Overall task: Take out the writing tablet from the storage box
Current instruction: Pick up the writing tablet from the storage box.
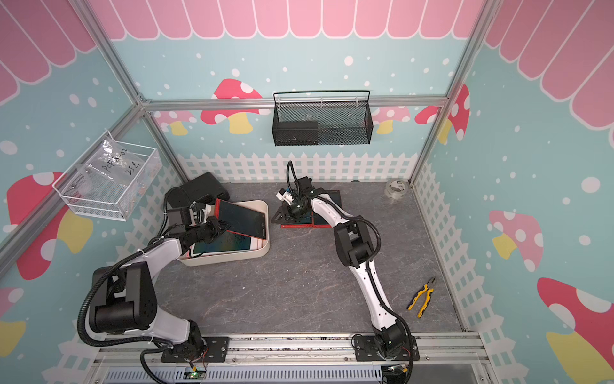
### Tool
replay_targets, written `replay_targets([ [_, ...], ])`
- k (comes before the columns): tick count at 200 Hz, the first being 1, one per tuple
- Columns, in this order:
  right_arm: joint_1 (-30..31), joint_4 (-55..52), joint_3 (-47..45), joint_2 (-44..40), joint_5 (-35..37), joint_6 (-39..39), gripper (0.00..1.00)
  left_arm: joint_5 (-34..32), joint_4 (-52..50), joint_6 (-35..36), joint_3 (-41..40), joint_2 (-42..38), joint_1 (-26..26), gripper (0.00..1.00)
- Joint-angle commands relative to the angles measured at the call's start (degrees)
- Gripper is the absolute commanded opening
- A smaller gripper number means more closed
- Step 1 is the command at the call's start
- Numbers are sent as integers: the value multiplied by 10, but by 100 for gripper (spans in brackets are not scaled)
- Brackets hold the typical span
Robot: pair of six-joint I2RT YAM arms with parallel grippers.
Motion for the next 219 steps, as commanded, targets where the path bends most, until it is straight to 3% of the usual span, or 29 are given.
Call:
replay_targets([
  [1,-8,-20,1,-32,11,-23,35,0,-3,-17,6,-45,19,1],
  [49,-16,-36,-20,-73,30,7,39,-16,-49,-63,18,-121,37,2],
  [83,-16,-22,-36,-120,40,67,41,-74,-49,-170,5,-176,26,3],
  [138,-16,214,-233,-235,-8,253,43,-244,24,-319,-23,-233,-94,7],
  [159,-17,247,-282,-260,-12,285,43,-303,85,-362,-42,-218,-146,7],
  [193,-18,352,-371,-307,-20,357,42,-379,123,-348,-24,-181,-224,8],
  [219,-18,399,-412,-321,-24,394,40,-388,185,-363,-25,-146,-245,9],
])
